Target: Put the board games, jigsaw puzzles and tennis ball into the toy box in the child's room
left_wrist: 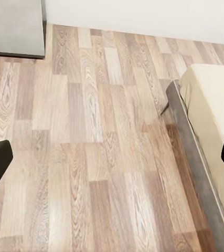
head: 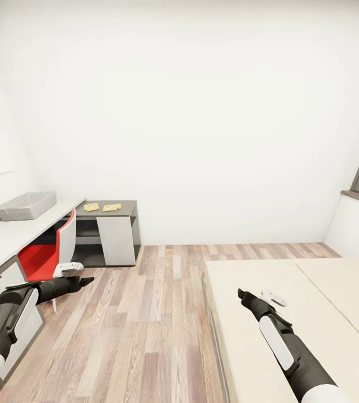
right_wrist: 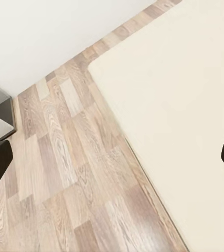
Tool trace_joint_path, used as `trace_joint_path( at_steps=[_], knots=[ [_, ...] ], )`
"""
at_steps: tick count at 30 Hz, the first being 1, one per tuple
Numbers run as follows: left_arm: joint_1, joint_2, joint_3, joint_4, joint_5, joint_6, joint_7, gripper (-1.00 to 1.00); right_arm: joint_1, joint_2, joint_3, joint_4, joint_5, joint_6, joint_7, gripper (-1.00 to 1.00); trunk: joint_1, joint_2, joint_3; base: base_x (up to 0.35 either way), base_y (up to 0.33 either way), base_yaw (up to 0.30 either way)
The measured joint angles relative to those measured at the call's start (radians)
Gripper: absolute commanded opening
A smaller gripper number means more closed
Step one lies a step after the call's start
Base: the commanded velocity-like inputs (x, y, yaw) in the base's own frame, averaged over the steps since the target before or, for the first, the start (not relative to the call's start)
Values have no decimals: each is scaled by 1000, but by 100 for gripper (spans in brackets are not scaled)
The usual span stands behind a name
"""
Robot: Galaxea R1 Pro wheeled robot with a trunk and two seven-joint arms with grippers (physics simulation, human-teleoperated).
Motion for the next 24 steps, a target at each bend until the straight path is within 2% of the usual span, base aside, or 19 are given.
trace_joint_path(
  at_steps=[16, 24],
  knots=[
    [0, 0, 0, 0, 0, 0, 1, 100, 0, 0, -1, 25, 15, 0, 0, 100, 0, 0, 0, 0, -6, 0],
    [0, 1, 0, 0, 0, 0, 0, 100, 0, 2, -1, 28, 18, 0, 0, 100, 0, 0, 0, 0, -178, 0]
  ],
)
